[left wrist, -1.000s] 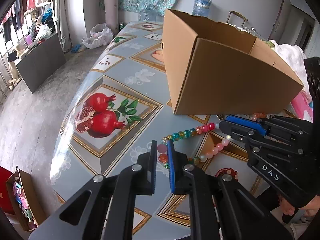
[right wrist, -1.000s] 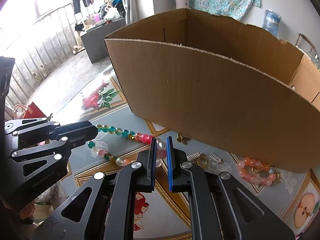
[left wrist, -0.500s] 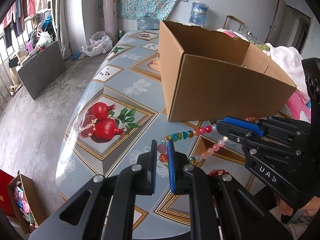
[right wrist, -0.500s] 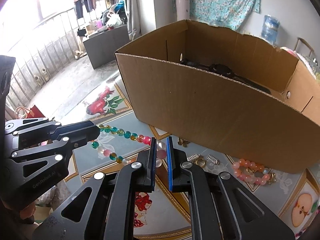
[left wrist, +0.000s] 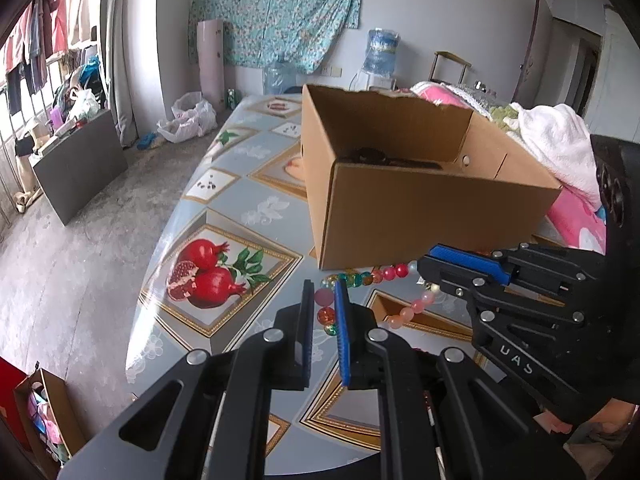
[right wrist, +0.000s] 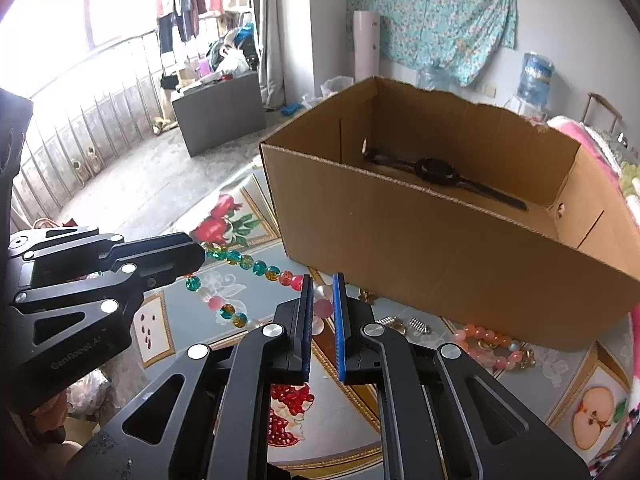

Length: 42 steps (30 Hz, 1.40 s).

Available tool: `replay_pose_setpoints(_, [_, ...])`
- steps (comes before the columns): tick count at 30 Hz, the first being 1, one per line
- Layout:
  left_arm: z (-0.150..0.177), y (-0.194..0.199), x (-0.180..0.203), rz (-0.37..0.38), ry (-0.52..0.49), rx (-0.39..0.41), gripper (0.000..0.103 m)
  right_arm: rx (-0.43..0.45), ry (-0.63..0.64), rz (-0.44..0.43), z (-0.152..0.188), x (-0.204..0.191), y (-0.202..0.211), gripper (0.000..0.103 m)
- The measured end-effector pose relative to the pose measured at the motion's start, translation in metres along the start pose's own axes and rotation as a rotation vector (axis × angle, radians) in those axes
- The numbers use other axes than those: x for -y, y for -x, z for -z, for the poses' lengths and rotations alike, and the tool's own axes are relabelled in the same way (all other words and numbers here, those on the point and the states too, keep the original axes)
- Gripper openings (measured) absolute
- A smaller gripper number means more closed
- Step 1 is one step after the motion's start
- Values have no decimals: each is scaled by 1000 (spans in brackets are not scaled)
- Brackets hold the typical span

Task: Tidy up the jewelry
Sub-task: 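Lift the bead bracelet with the left gripper and carry it into the box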

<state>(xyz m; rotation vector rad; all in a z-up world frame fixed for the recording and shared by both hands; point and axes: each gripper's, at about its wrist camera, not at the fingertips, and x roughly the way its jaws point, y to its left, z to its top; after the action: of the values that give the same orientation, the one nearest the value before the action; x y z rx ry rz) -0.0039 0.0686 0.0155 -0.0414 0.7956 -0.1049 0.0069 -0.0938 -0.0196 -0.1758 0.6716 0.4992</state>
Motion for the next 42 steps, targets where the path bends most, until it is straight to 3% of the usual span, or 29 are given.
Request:
replay_pose_setpoints(18, [-19,54,20,2,-63,149,10,141,-14,-19,-8,5,41,8])
replay_pose_setpoints(33, [-75,73,43,36,-153,272,10,283,-43,4,-46,38,61,8])
replay_pose_setpoints(37, [-96,61,46,55,-165,274,10,283,-56,4,-59,54,53,8])
replay_pose_setpoints(42, [-126,33,46,129,-161,225,10,216,-96,-69,-82,86,30,8])
